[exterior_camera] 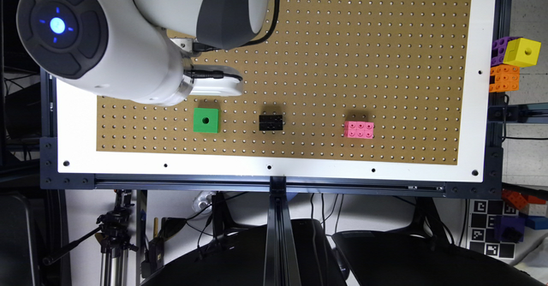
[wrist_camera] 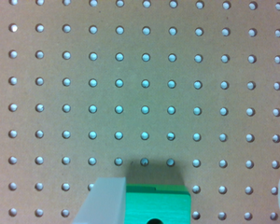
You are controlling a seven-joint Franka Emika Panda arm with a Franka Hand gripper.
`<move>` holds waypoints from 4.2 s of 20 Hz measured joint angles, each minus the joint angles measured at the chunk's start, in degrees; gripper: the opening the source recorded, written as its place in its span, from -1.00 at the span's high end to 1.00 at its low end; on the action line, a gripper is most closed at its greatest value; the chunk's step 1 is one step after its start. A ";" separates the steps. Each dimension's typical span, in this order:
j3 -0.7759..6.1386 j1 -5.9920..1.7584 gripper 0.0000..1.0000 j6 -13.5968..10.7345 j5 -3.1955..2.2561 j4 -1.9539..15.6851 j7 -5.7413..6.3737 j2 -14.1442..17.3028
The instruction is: Pick up green block.
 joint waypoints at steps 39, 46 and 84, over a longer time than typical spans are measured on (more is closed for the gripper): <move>0.09 -0.26 -1.00 8.73 0.00 9.51 -0.03 18.10; 0.08 -0.20 -1.00 10.72 -0.09 11.12 -0.03 20.72; 0.09 -0.11 1.00 2.66 -0.11 12.37 -0.02 14.38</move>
